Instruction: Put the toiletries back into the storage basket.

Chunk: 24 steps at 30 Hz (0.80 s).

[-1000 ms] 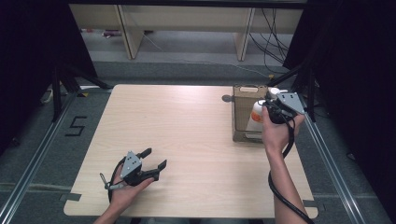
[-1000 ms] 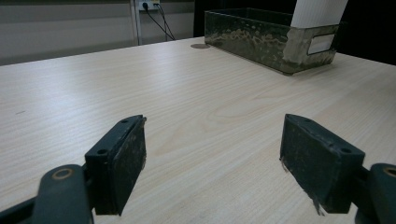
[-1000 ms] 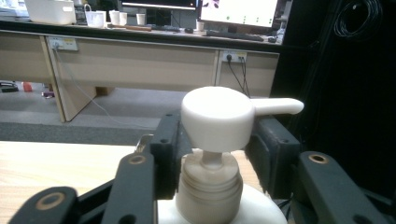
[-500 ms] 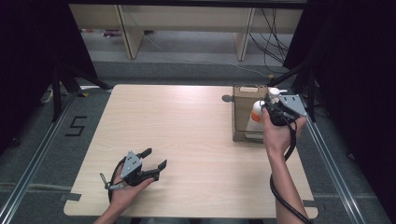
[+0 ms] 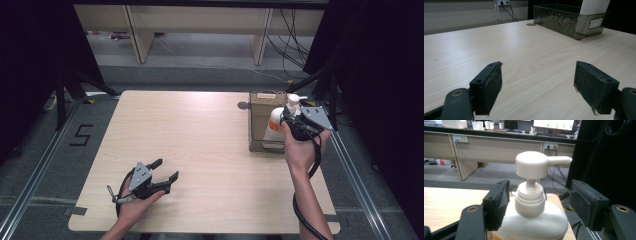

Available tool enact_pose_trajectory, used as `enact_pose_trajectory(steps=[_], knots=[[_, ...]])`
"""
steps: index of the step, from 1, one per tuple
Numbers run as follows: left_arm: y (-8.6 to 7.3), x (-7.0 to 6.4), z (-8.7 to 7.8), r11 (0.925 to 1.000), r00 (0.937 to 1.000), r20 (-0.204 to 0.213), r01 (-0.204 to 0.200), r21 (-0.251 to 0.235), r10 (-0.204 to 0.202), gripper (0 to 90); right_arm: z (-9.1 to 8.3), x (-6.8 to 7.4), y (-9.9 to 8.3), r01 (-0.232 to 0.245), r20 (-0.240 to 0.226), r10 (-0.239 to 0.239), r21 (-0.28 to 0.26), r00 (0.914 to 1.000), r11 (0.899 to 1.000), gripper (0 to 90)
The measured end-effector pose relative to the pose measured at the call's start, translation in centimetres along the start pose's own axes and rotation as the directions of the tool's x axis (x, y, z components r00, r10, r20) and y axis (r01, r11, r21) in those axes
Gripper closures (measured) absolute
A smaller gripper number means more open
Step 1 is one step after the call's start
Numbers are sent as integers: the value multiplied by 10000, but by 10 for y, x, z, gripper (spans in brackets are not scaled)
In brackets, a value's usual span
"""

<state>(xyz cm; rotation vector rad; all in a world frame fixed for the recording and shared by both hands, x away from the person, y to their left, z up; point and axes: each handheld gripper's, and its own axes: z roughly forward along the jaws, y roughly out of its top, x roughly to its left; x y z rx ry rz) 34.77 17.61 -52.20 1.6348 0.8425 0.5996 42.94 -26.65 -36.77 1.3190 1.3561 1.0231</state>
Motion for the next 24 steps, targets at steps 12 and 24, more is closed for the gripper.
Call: enact_pose_trajectory(steps=[12,24], knots=[[0,0,0,10000,10000,4,5,-22,-5,220,-16,-2,-9,-141,-452,147,135,9989,9998,334],[0,-1,0,10000,10000,-15,17,-18,-17,220,-34,-7,-29,-335,-646,355,320,9973,9989,335]])
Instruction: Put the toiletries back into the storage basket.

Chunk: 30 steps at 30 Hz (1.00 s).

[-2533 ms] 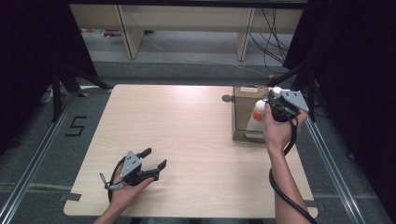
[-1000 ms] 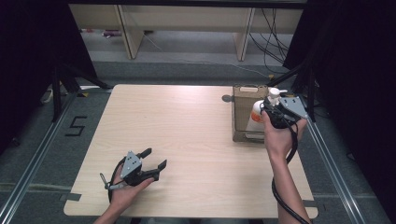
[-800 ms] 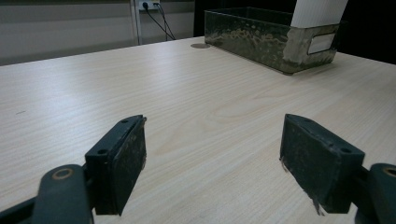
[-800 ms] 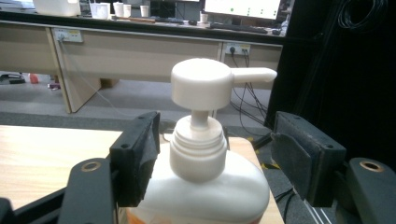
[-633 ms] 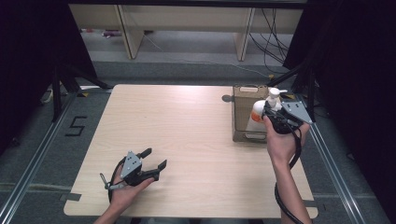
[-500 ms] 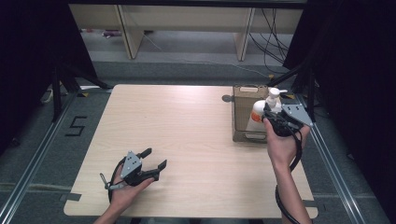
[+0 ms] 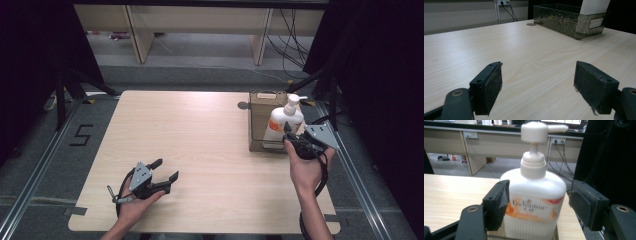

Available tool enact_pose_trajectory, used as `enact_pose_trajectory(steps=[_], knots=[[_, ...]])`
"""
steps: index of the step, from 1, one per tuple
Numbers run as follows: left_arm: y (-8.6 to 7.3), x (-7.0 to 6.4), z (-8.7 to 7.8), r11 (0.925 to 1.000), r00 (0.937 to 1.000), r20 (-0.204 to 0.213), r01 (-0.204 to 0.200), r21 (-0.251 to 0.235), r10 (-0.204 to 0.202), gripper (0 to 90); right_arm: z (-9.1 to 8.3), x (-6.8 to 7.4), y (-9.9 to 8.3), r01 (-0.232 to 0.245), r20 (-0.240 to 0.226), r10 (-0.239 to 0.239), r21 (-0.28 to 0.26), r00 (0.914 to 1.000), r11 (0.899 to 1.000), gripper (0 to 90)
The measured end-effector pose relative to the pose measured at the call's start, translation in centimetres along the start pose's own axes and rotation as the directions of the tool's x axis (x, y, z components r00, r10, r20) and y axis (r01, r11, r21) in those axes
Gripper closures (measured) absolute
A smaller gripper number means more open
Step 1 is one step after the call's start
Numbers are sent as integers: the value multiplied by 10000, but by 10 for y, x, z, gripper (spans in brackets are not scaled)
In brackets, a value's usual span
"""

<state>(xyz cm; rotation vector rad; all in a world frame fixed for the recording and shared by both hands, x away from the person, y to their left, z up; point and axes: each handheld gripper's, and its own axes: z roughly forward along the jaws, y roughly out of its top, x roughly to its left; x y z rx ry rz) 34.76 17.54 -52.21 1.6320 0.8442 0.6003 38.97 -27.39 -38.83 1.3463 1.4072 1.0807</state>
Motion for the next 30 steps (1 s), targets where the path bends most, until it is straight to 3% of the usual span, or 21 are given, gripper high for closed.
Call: enact_pose_trajectory(steps=[1,8,13,14,15,17,21,25,26,28,30], knots=[[0,0,0,10000,10000,-3,-1,-5,1,220,-1,-2,-1,210,7,-210,81,9998,9997,335],[0,0,0,10000,10000,-20,-13,-4,13,220,-10,-4,-19,95,-228,-92,173,9997,9998,335],[0,0,0,10000,10000,-15,12,-11,-12,220,-15,-6,-33,265,-318,-253,376,9992,9989,336],[0,0,0,10000,10000,-15,8,-11,-8,220,-16,-4,-35,-22,-410,44,518,9991,9987,336],[0,0,0,10000,10000,-16,8,-15,-8,221,-16,-5,-38,185,-363,-171,379,9992,9991,337],[0,0,0,10000,10000,-18,2,-21,-2,220,-17,-5,-45,41,-472,-18,491,9989,9988,338],[0,0,0,10000,10000,-19,16,-21,-16,220,-19,-6,-63,272,-495,-240,636,9985,9976,342],[0,-1,0,10000,10000,-25,4,-17,-4,221,-23,-6,-82,206,-449,-162,1010,9989,9947,347],[0,0,0,10000,10000,-35,-12,2,12,221,-22,-6,-88,251,-503,-209,829,9985,9962,348],[0,0,1,10000,10000,7,-9,-84,9,221,-25,-4,-97,14,-430,32,1080,9991,9941,350],[0,-1,1,10000,10000,30,-45,-78,45,221,-25,-4,-104,-1,-466,46,957,9989,9954,351]])
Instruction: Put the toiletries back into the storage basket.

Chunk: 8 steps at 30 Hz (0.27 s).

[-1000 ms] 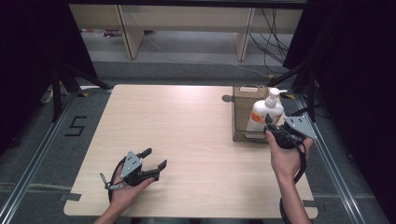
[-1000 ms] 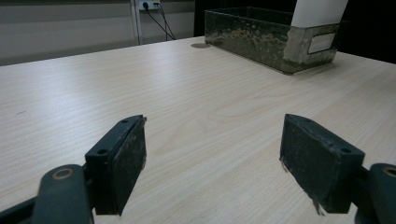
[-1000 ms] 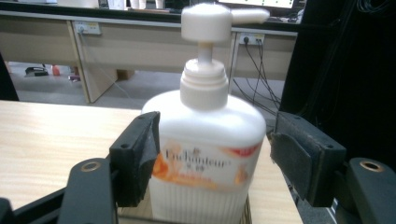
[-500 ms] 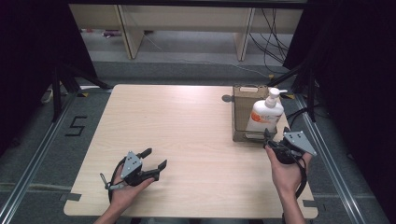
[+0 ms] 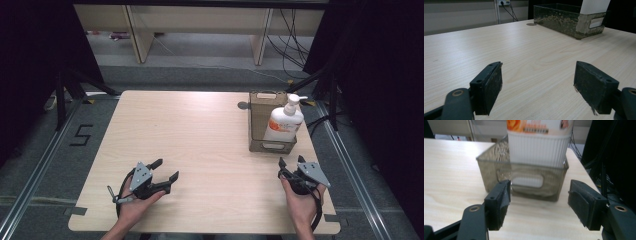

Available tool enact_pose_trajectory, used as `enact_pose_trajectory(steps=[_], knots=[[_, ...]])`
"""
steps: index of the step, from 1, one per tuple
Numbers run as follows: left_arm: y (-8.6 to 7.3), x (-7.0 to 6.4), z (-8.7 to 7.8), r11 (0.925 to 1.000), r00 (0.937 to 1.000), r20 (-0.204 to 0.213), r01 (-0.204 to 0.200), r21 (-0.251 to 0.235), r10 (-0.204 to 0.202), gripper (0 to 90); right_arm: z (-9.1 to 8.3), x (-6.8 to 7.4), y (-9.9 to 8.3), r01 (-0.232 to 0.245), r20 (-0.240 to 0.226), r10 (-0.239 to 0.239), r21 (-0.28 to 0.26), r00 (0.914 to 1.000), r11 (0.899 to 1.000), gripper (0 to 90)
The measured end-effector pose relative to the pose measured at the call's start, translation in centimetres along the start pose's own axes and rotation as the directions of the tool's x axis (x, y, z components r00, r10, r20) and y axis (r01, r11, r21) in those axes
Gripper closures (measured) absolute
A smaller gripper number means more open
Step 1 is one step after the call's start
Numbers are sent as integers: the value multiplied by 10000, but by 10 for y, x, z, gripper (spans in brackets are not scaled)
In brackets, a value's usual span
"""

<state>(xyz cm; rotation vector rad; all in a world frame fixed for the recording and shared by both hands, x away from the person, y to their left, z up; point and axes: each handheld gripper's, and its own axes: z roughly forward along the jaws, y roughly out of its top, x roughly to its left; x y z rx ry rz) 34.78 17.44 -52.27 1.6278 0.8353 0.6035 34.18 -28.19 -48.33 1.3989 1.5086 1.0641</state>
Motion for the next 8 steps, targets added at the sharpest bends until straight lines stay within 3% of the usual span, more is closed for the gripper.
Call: enact_pose_trajectory(steps=[2,3,4,5,7,8], knots=[[0,0,0,10000,10000,-6,4,10,-4,221,2,-1,-6,414,-38,-414,-14,9991,9991,351],[0,0,-1,9999,10000,-58,-21,110,21,221,0,1,-7,43,-89,-42,180,10000,9998,351],[0,0,-1,9999,10000,-64,-8,105,9,221,0,0,-8,312,-38,-312,87,9995,9995,351],[0,-1,-1,9999,10000,-66,2,110,-2,221,0,2,-9,-7,-70,8,180,10000,9998,351],[0,0,0,10000,10000,-6,3,8,-3,221,0,1,-10,170,-197,-166,181,9997,9997,351],[0,0,0,10000,10000,-6,3,8,-3,222,0,3,-11,-19,-125,22,255,9999,9997,350]])
